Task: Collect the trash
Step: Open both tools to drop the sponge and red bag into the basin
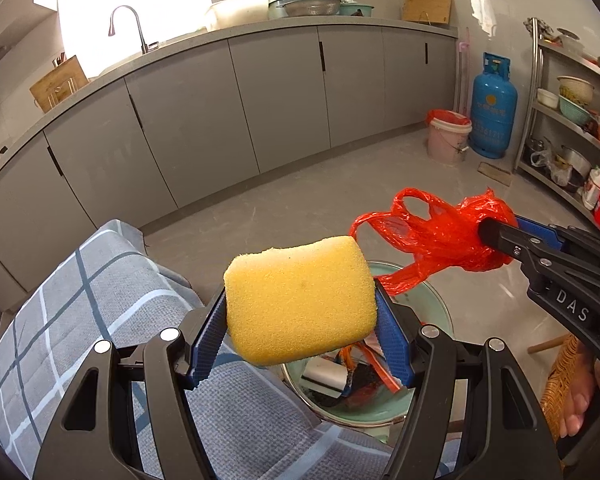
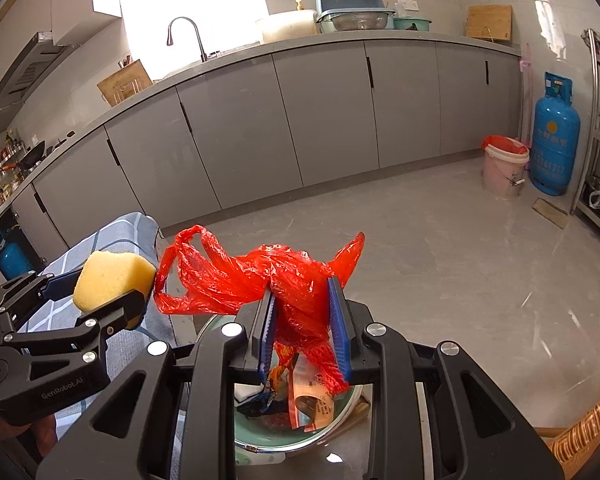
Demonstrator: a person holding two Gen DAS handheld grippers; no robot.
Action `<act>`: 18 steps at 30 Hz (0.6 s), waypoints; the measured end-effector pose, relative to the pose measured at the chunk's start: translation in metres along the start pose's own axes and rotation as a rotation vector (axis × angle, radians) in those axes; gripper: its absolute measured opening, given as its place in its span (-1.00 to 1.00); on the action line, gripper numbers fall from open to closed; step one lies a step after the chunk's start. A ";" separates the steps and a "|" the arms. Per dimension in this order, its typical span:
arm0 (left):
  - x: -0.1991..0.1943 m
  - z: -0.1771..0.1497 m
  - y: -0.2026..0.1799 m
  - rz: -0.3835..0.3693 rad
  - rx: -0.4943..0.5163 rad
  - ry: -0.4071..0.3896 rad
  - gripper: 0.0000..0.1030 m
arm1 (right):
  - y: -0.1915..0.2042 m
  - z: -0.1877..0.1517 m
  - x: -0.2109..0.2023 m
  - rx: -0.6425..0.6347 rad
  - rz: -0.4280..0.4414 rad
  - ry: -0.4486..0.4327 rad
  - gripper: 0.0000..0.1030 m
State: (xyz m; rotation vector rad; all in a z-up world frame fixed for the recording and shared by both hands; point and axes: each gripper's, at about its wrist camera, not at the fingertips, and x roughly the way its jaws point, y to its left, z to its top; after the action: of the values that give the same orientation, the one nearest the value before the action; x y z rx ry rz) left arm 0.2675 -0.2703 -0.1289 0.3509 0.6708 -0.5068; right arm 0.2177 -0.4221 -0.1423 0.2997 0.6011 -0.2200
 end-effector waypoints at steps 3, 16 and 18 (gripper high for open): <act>0.001 -0.001 0.000 -0.002 0.001 0.000 0.31 | 0.002 0.001 0.001 -0.001 0.001 -0.004 -0.49; 0.011 -0.001 -0.006 -0.017 0.014 0.015 0.32 | 0.002 0.008 0.014 -0.013 -0.003 0.013 -0.48; 0.012 -0.001 -0.006 -0.015 0.013 0.018 0.32 | 0.003 0.009 0.017 -0.017 -0.005 0.015 -0.47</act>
State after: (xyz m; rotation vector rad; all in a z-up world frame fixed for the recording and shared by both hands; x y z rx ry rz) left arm 0.2718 -0.2786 -0.1384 0.3634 0.6879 -0.5235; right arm 0.2363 -0.4242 -0.1446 0.2838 0.6178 -0.2172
